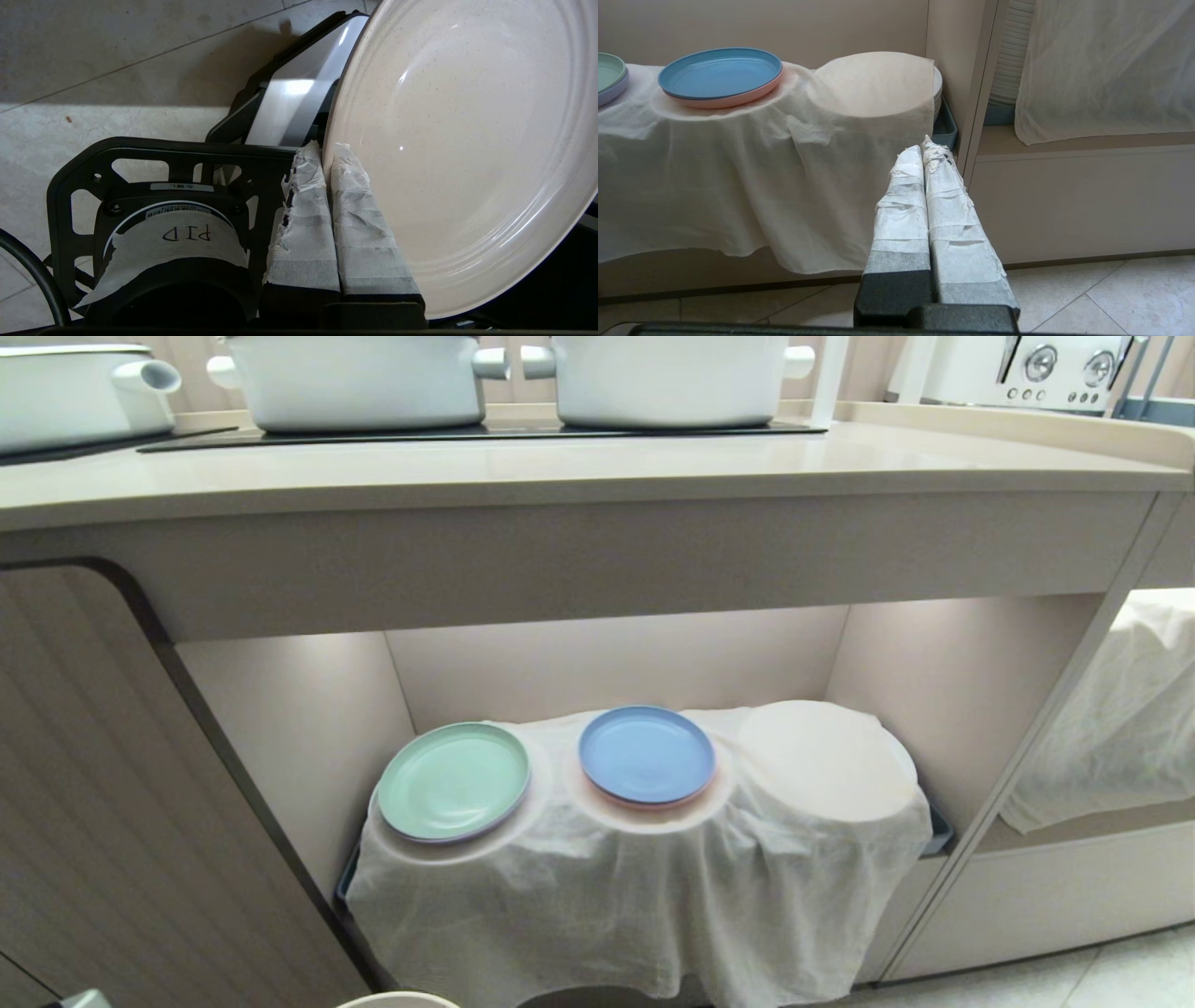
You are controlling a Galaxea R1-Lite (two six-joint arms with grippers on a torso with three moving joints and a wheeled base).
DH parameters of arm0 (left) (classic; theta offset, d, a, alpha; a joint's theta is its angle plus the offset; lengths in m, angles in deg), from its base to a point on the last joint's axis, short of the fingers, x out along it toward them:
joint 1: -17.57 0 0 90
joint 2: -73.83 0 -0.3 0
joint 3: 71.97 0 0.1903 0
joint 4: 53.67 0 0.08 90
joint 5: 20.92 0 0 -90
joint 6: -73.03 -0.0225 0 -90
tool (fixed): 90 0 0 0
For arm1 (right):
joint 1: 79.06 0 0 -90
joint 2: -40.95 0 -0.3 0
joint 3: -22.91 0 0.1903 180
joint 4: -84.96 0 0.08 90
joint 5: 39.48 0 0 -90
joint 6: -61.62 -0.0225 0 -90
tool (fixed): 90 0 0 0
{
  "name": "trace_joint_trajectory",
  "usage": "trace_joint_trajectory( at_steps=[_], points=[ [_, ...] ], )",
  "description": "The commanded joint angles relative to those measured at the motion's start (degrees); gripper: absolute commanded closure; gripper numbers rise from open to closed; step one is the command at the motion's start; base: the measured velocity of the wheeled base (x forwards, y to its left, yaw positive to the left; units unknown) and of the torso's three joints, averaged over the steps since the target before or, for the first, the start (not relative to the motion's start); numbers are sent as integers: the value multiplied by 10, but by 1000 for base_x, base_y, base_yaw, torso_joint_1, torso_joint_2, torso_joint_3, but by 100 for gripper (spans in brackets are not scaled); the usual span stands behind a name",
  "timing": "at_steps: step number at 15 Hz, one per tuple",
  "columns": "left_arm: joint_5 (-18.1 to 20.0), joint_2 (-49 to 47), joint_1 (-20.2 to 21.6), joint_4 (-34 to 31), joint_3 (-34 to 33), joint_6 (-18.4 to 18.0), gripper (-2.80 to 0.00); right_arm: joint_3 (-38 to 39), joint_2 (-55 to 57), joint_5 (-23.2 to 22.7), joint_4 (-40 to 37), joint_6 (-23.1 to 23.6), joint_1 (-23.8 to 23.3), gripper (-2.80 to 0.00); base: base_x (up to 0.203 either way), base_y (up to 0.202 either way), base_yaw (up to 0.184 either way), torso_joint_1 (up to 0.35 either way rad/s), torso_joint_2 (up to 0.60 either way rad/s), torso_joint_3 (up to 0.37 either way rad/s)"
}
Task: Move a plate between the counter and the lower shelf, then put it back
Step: Put the plate in the cupboard
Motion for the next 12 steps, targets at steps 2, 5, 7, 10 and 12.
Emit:
trace_joint_trajectory(
  at_steps=[2,5,7,10,12],
  points=[
    [1,-3,0,-3,-1,9,0,0,0,0,0,0,0,0,0,0,0,0,0,0],
    [1,2,-1,-3,0,11,0,0,0,0,0,0,0,0,0,0,0,0,0,0],
    [1,3,-1,-3,1,11,0,0,0,0,0,0,0,0,0,0,0,0,0,0],
    [1,3,-2,-3,2,11,0,0,0,0,0,0,0,0,0,0,0,0,0,0],
    [1,5,-2,-3,4,11,0,0,0,0,0,0,0,0,0,0,0,0,0,0]
  ],
)
